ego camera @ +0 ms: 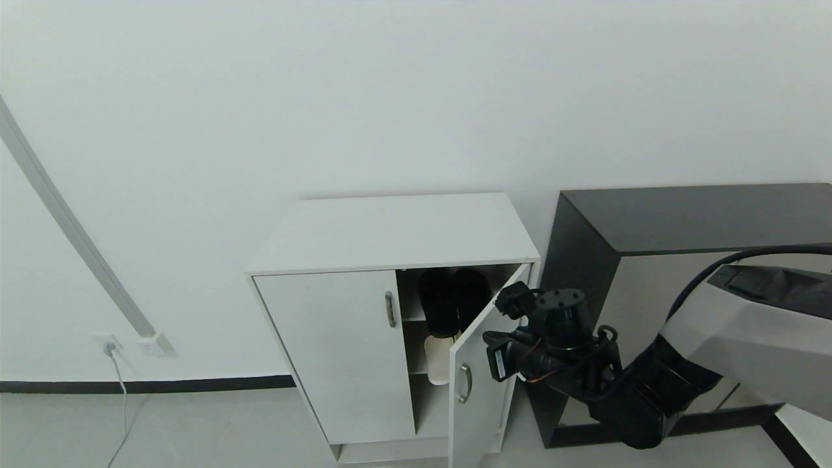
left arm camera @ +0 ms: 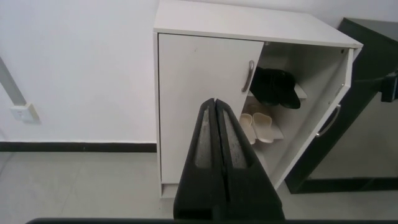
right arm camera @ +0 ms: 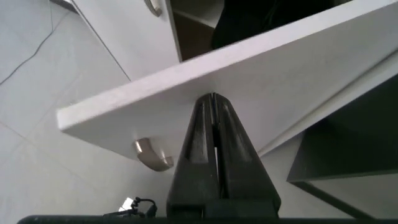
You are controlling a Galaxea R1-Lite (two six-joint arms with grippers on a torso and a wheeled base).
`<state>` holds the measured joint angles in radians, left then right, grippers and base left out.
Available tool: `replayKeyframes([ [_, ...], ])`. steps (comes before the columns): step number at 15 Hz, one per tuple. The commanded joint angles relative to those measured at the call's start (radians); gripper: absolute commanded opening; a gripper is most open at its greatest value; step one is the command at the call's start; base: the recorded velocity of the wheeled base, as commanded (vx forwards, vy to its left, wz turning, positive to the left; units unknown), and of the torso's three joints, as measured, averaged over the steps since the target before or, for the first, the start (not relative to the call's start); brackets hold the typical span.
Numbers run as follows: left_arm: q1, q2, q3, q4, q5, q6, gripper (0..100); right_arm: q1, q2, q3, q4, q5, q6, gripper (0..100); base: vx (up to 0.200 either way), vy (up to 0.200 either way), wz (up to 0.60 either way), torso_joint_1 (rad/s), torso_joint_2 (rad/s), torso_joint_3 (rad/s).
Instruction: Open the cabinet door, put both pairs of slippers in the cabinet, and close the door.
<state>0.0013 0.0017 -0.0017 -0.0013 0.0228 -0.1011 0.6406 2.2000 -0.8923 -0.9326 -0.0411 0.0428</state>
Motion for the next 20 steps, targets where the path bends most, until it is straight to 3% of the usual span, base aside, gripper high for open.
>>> replayKeyframes([
  [1,0.000,0.000,0.000,0.000,0.000,0.000,0,-0.007,0.023,-0.059,0.034,0.000,0.000,0,0.000,0.000,0.00,0.000,0.00,0.000],
  [16,0.000,0.000,0.000,0.000,0.000,0.000,0,-0.044,0.216,-0.461,0.258,-0.006,-0.001,0,0.000,0.000,0.00,0.000,0.00,0.000],
  [20,0.000,0.000,0.000,0.000,0.000,0.000,0,-0.056,0.241,-0.507,0.265,-0.006,-0.001,0,0.000,0.000,0.00,0.000,0.00,0.000],
])
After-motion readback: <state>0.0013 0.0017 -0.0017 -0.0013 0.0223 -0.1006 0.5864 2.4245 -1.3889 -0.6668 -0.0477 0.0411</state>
